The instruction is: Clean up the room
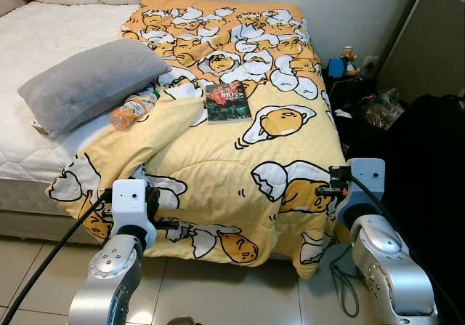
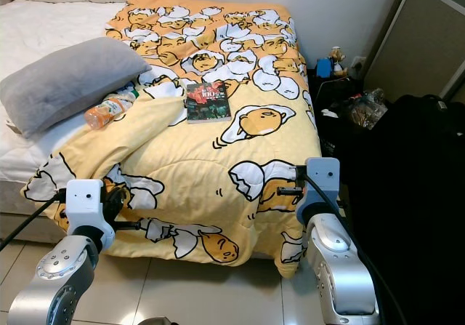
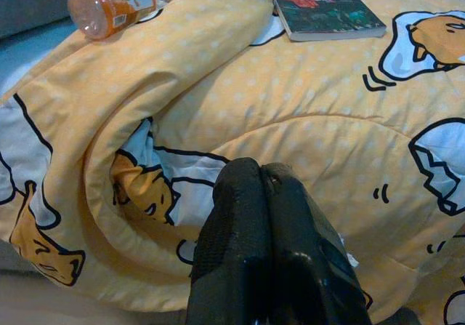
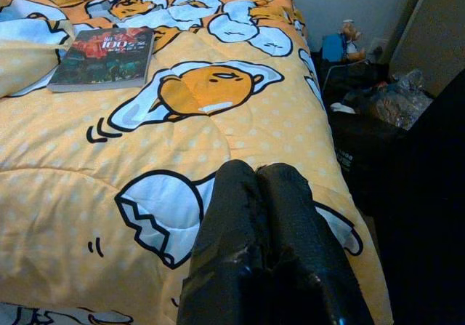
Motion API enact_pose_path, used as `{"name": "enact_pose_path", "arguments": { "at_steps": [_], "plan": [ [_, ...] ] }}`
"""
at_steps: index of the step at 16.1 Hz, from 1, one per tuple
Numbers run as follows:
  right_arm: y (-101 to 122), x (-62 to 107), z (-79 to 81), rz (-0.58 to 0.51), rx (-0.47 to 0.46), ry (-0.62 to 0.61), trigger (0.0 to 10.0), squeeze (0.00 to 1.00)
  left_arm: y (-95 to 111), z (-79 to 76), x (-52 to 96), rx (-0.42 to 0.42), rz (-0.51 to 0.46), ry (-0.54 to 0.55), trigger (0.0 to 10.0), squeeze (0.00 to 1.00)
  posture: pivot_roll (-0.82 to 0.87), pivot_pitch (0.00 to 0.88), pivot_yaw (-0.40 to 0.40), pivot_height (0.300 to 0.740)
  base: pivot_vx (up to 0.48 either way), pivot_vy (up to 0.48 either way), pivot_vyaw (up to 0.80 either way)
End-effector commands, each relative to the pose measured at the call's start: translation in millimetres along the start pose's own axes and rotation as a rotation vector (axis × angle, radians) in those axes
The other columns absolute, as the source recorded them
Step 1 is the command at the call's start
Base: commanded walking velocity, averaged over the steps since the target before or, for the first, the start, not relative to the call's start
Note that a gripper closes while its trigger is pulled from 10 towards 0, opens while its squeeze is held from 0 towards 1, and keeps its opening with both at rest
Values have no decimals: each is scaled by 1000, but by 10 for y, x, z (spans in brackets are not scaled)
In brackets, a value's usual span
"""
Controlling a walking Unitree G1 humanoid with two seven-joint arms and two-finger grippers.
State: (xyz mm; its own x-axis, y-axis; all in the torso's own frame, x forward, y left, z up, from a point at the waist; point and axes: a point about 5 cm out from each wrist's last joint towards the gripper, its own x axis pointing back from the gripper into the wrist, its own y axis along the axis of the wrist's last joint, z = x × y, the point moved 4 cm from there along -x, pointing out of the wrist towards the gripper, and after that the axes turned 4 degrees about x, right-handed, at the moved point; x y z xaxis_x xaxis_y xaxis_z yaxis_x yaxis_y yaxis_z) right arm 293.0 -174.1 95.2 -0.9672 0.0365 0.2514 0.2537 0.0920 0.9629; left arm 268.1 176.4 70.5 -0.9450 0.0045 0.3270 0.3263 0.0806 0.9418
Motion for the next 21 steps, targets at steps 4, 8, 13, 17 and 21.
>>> {"name": "enact_pose_path", "arguments": {
  "at_steps": [4, 8, 13, 17, 21],
  "plan": [
    [-27, 4, -200, 0, -3, 14, 10000, 0, 283, 97, 100, 4, -152, 120, 10000, 0, 9, 0, -57, 740, 0, 0, 0],
    [-27, 4, -200, 0, -3, 14, 10000, 0, 283, 97, 100, 4, -152, 120, 10000, 0, 9, 0, -57, 740, 0, 0, 0],
    [-175, 71, -110, 30, -114, -16, 10000, 1000, 285, 113, -2, -57, -120, 77, 10000, 0, -3, 0, -7, 740, 0, 0, 0],
    [-84, 149, -50, -76, -60, -19, 10000, 1000, 368, 0, -90, -96, -182, -21, 10000, 0, -18, 0, 41, 740, 0, 0, 0],
    [-326, 235, -285, 51, -119, -77, 10000, 1000, 290, -78, -173, -103, -161, -32, 10000, 0, -23, 0, 52, 740, 0, 0, 0]
  ]
}}
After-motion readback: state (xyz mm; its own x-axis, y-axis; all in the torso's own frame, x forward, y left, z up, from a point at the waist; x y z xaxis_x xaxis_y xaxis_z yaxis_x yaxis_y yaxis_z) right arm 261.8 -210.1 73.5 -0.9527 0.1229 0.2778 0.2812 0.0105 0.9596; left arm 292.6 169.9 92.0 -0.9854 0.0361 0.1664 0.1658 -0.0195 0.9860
